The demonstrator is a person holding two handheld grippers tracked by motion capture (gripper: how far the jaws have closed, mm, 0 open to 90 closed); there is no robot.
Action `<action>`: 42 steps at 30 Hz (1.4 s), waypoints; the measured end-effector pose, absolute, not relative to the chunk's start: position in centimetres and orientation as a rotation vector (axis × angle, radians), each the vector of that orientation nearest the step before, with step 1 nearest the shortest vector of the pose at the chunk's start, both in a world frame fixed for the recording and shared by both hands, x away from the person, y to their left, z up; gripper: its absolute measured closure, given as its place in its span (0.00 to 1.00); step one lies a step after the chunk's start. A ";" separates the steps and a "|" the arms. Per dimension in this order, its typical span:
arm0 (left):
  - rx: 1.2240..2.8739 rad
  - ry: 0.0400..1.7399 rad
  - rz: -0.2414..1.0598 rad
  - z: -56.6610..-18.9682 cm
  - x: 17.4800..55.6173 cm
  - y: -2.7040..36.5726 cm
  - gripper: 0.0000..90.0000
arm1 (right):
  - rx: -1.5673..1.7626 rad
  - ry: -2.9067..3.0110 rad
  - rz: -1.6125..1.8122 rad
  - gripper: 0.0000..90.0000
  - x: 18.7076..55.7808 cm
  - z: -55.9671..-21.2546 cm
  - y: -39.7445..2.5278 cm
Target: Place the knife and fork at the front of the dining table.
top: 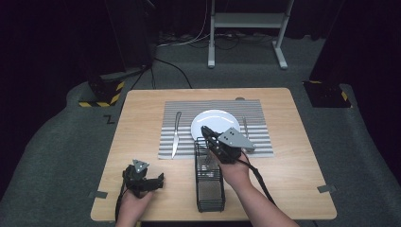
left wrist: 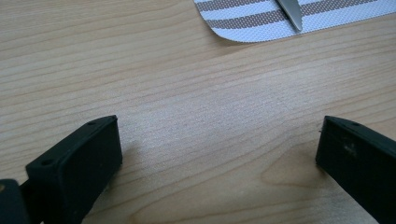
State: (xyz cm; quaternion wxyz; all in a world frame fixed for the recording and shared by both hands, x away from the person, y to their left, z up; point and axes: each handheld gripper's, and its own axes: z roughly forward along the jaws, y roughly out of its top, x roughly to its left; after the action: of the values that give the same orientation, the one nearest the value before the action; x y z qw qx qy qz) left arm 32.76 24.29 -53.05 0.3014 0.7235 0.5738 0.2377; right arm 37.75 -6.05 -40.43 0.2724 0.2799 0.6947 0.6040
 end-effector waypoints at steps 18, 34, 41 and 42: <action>1.918 1.523 0.630 -53.1 32.8 24.3 0.01 | 0.660 1.679 1.770 0.97 33.8 -35.4 -8.7; 1.918 1.523 0.631 -53.1 32.7 24.3 0.01 | 0.645 1.496 1.789 0.97 31.6 -31.5 -13.0; 1.918 1.524 0.633 -53.1 32.7 24.2 0.01 | 0.690 1.449 1.734 0.97 32.0 -31.4 -16.1; 1.918 1.525 0.633 -53.1 32.7 24.2 0.01 | 0.701 1.448 1.722 0.97 32.1 -31.5 -16.7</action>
State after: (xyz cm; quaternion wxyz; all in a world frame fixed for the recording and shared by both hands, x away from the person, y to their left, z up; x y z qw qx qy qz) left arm 32.74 24.25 -53.05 0.3008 0.7228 0.5746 0.2386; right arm 32.10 -16.66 -31.52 0.3824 0.2750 0.5678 0.6750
